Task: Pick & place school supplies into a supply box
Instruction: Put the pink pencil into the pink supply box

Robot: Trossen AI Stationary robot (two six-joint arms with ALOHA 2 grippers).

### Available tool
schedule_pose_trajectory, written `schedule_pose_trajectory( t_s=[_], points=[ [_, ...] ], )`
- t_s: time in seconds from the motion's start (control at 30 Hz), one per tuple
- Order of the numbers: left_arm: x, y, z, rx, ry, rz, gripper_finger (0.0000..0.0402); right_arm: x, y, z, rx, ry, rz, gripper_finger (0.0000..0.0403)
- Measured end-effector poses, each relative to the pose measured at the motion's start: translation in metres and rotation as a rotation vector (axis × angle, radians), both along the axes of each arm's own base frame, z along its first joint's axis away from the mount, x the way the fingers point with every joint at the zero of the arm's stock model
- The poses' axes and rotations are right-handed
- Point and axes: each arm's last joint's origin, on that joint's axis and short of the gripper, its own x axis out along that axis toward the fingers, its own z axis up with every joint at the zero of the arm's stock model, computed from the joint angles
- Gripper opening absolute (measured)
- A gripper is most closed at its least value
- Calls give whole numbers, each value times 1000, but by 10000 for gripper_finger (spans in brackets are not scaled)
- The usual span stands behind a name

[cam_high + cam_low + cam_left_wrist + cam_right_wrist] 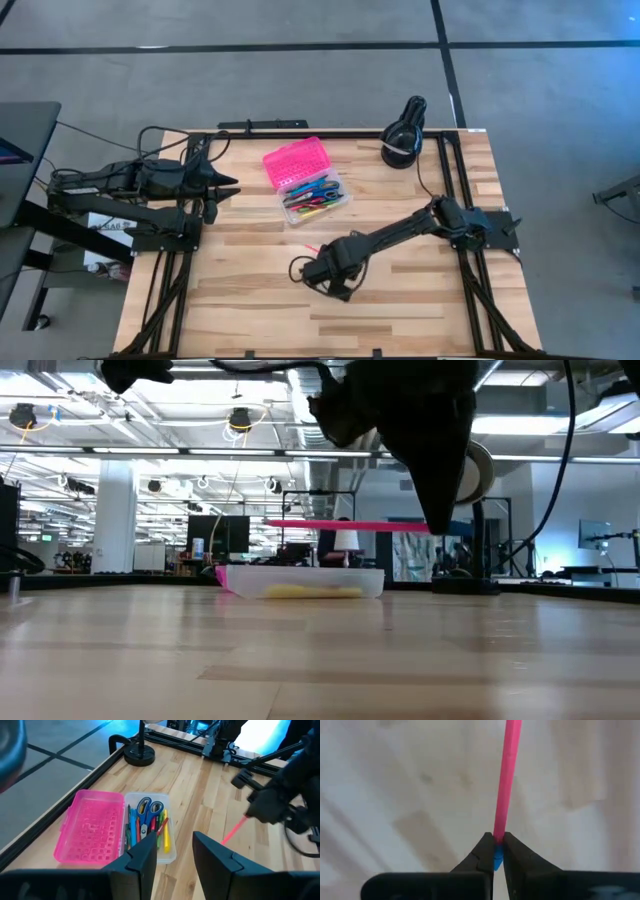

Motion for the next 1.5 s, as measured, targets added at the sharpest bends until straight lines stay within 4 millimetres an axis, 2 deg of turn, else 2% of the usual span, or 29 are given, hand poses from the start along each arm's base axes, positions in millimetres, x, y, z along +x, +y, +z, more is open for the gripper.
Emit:
schedule_pose_trajectory(
  t_s=[0.2,0.5,0.77,0.87,1.07,1.5],
  points=[
    [0,0,0,-48,-13,18,118,3,-51,7,-81,115,130,7],
    [0,-1,0,-137,-34,43,118,13,-136,8,-164,166,298,7],
    [0,0,0,-179,-53,98,118,22,-190,7,-231,118,460,7],
    [0,1,0,-190,-62,126,118,29,-202,6,-238,44,483,7],
    [0,1,0,-211,-73,154,118,39,-212,5,-247,-45,547,7],
    [0,2,0,-205,-78,177,118,41,-227,-8,-240,-90,539,7]
  ],
)
